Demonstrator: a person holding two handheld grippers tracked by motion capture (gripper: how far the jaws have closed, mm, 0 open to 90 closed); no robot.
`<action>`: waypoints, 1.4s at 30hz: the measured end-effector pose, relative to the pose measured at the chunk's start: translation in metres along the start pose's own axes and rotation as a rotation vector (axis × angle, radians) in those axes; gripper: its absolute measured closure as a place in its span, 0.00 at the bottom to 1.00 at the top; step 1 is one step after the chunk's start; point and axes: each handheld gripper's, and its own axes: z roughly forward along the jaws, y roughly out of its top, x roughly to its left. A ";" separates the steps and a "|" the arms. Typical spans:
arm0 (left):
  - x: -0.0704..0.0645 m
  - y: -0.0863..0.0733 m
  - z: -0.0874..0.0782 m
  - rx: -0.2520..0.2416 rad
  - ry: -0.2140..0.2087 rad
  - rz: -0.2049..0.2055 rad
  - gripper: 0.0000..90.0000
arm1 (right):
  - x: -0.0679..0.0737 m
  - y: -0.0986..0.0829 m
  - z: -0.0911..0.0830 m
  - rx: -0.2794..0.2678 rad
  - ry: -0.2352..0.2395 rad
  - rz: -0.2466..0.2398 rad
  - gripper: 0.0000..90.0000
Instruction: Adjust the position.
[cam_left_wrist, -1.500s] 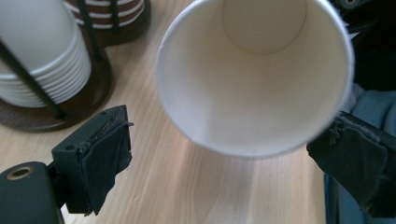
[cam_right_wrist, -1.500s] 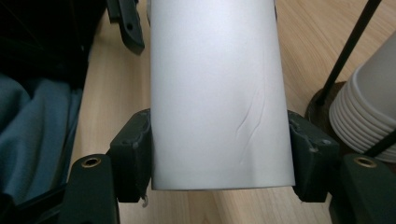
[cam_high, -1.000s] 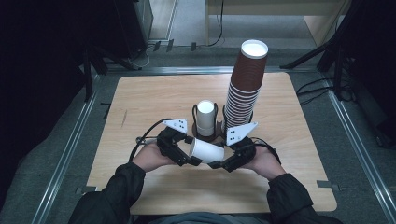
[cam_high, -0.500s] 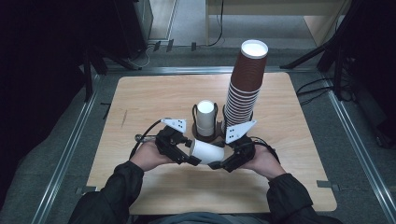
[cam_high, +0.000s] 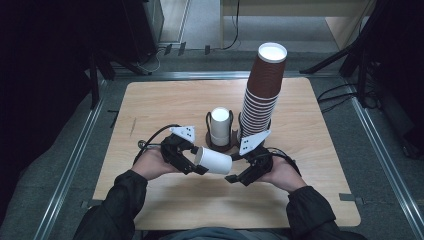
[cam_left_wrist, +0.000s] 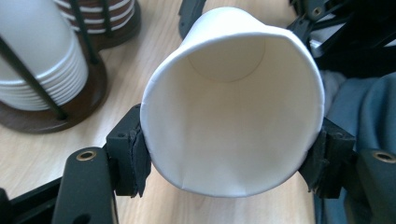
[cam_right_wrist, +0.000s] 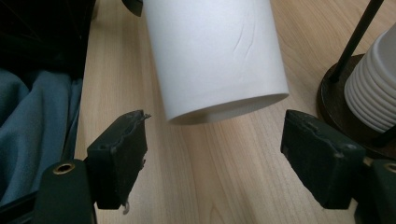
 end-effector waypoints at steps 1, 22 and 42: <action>0.000 0.000 0.000 0.017 0.009 0.005 0.33 | 0.000 0.000 0.000 0.001 -0.004 -0.002 0.26; 0.002 0.011 0.020 0.210 0.088 0.028 0.33 | -0.001 -0.002 0.008 0.046 -0.051 -0.017 0.26; -0.011 0.023 0.037 0.243 0.051 0.052 0.32 | 0.004 0.001 0.022 0.100 -0.056 -0.056 0.26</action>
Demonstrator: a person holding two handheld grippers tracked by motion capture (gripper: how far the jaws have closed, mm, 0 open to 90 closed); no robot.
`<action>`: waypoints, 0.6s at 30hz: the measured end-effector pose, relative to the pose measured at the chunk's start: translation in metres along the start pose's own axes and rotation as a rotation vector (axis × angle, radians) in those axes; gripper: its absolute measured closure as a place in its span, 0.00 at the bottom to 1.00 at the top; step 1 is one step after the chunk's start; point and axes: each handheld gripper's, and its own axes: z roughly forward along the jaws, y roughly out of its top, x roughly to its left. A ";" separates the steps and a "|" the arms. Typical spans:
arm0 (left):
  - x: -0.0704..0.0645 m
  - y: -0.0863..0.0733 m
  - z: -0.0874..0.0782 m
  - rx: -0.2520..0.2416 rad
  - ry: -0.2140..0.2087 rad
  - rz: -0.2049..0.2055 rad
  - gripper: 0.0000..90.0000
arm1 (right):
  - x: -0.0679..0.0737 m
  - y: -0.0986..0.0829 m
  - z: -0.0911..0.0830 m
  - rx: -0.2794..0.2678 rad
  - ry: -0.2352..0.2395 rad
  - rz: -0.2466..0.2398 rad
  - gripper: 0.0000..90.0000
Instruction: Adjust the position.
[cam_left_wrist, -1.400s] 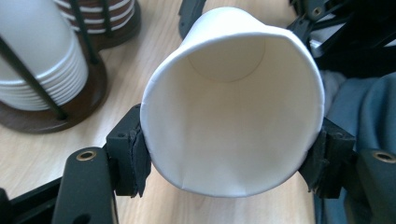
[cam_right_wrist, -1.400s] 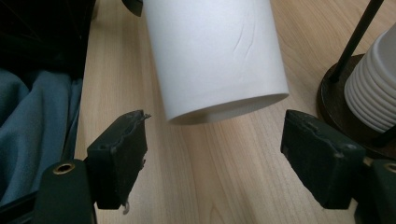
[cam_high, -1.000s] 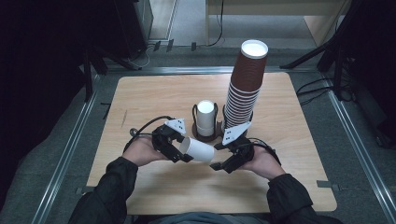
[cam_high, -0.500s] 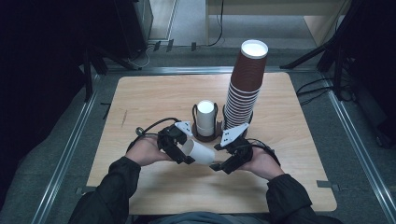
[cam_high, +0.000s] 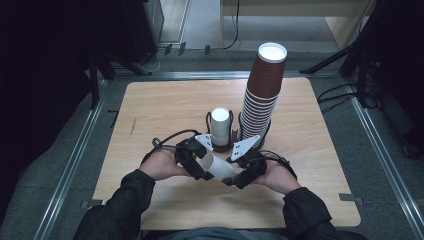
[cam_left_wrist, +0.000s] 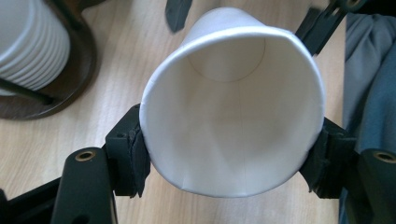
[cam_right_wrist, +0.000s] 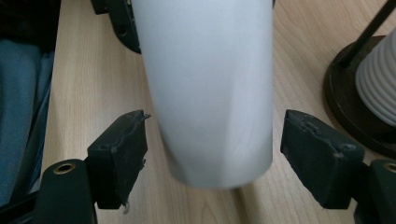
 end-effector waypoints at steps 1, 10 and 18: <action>0.000 0.001 0.000 0.001 -0.005 0.001 0.32 | 0.000 0.001 0.001 -0.004 -0.002 -0.010 0.26; -0.006 0.005 0.005 0.009 -0.011 0.023 0.32 | 0.007 0.005 0.009 0.012 0.016 -0.041 0.36; -0.005 0.003 0.005 0.003 -0.023 0.022 0.27 | 0.007 0.005 0.008 0.016 0.028 -0.055 0.38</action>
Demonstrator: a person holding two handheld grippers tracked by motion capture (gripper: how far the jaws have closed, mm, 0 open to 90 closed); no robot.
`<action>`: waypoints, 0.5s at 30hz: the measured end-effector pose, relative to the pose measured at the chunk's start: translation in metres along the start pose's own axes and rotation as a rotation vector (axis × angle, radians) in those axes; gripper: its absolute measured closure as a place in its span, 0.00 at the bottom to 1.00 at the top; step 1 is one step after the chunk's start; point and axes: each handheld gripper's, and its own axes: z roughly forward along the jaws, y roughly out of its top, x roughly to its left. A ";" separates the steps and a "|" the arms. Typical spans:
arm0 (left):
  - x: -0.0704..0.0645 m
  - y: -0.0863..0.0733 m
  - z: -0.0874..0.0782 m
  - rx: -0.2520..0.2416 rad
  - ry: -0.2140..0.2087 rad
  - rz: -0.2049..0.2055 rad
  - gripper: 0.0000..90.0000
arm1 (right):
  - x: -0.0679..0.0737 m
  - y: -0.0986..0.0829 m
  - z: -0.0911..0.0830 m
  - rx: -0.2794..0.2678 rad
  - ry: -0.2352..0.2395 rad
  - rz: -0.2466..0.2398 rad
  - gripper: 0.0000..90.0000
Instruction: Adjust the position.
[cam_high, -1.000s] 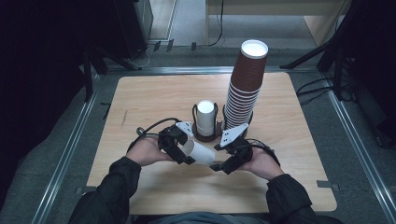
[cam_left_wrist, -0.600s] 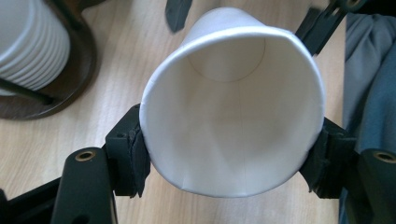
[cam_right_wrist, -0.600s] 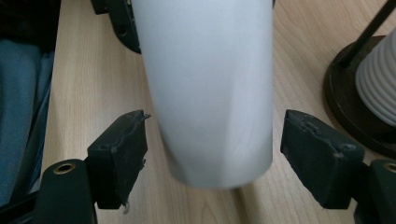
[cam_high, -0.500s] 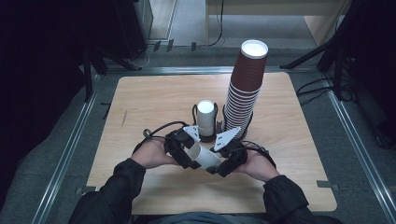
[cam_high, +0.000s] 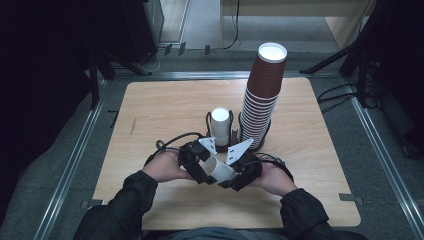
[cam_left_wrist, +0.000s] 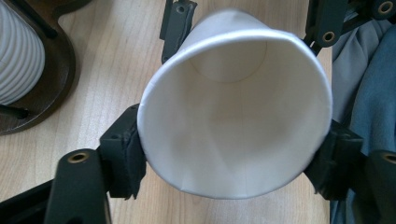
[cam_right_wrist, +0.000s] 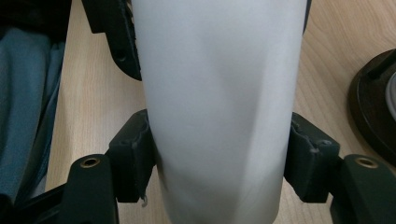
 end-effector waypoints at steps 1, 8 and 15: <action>0.000 0.000 0.000 -0.005 0.007 0.002 0.25 | 0.000 0.000 -0.001 -0.005 -0.001 0.000 0.38; 0.004 -0.006 -0.008 -0.047 0.023 -0.030 0.14 | -0.004 -0.002 -0.007 -0.013 -0.023 0.016 0.37; 0.008 -0.017 -0.017 -0.084 0.042 -0.052 0.14 | -0.007 -0.006 -0.013 -0.024 -0.032 0.031 0.37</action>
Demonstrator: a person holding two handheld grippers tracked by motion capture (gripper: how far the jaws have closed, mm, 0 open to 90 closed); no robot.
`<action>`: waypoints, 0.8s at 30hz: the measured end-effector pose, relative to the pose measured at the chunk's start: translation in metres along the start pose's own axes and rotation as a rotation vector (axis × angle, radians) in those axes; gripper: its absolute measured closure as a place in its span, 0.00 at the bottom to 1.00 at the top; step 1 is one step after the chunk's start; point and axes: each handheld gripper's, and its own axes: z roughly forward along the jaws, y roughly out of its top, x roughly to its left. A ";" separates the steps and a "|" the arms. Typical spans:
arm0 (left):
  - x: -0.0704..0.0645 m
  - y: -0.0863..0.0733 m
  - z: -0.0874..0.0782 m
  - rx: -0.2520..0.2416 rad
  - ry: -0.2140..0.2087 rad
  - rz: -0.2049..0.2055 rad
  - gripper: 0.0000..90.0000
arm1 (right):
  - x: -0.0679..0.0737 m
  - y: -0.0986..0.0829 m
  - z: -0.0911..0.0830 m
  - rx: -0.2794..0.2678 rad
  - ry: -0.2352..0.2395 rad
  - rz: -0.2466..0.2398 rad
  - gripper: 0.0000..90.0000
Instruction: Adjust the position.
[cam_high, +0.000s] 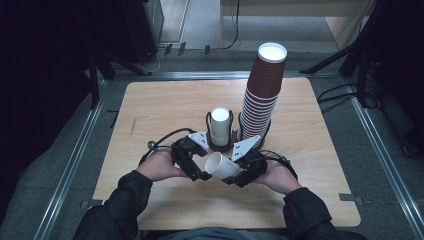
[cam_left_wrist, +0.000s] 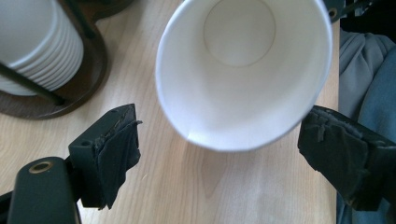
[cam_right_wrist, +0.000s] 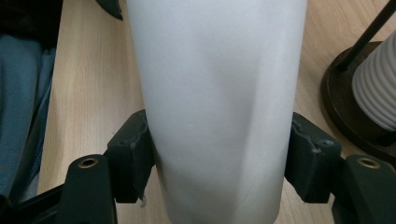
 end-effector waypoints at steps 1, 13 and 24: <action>0.001 -0.002 -0.001 -0.002 0.002 0.002 0.14 | -0.001 0.000 -0.001 -0.004 -0.003 -0.003 0.37; 0.003 -0.012 -0.005 -0.100 0.020 0.003 0.11 | -0.003 -0.003 -0.009 -0.043 -0.010 0.013 0.37; 0.000 -0.004 0.001 -0.245 -0.051 -0.056 0.10 | -0.003 -0.003 -0.013 -0.093 0.009 0.020 0.37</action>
